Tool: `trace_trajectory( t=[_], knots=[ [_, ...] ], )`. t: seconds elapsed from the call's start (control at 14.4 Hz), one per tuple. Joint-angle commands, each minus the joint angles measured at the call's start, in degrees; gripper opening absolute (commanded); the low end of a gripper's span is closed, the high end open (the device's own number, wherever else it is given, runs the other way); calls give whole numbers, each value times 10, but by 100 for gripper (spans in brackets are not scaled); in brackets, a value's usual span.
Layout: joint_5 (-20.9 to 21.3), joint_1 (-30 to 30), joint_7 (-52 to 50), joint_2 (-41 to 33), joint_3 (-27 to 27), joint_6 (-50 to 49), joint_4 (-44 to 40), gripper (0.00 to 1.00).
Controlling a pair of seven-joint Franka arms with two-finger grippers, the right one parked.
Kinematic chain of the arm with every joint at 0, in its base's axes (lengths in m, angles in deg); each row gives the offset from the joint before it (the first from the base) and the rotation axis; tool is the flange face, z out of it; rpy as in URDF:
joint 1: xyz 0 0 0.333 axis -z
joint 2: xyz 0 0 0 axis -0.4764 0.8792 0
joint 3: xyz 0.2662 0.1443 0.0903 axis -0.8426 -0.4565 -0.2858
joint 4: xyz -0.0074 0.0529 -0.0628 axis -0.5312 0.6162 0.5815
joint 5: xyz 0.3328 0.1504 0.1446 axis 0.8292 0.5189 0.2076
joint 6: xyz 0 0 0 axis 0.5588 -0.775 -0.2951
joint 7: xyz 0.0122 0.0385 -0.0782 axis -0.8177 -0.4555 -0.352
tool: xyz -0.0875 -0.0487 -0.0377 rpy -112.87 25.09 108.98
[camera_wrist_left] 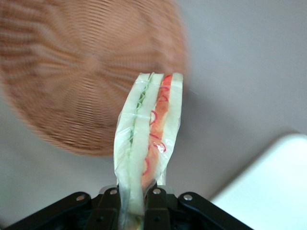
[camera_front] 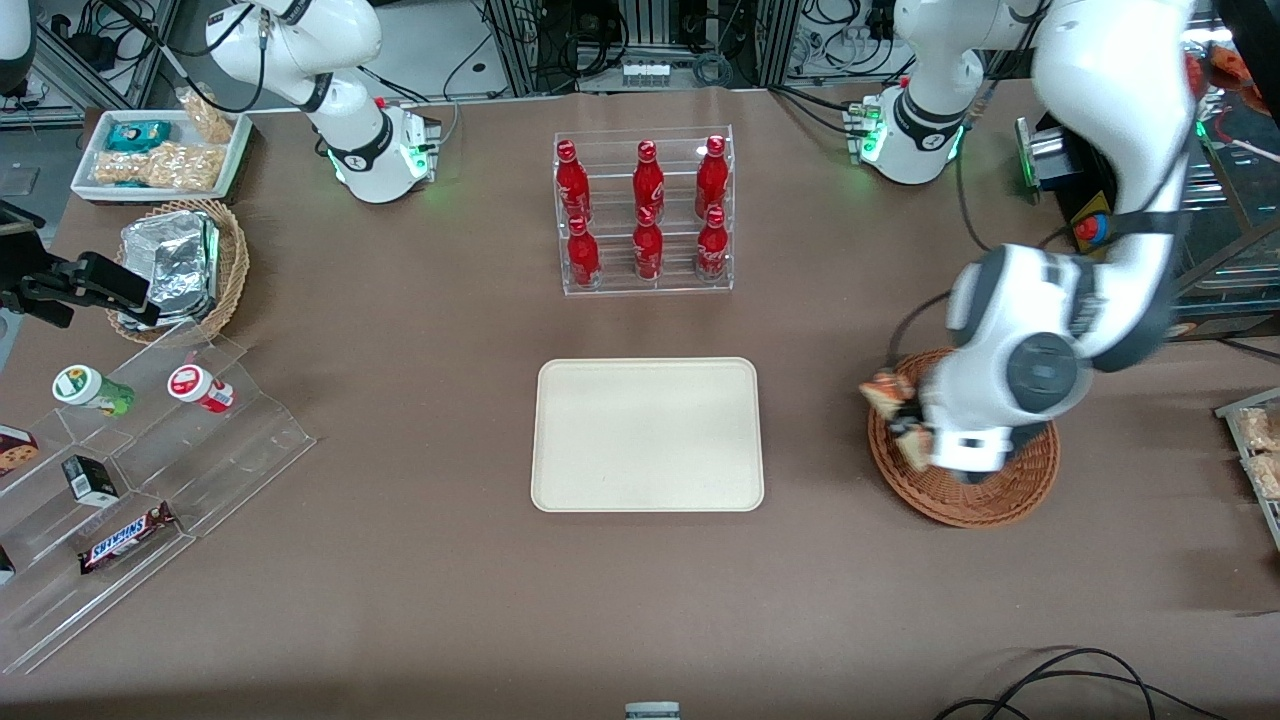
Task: Place sandwich from basket to tray
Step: 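Carry the sandwich with the left gripper over the cream tray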
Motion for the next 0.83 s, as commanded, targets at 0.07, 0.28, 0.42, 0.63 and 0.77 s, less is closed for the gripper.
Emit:
trace_trajectory(
  t=[0.07,0.28,0.42,0.63,0.77],
  knots=[
    [52,77,31,88,22,37,-103,10],
    [66,127,37,104,22,41,-129,13],
    [67,155,37,113,23,51,-133,13],
    [67,180,35,125,22,92,-135,13],
    [67,193,37,146,23,120,-144,13]
  ],
)
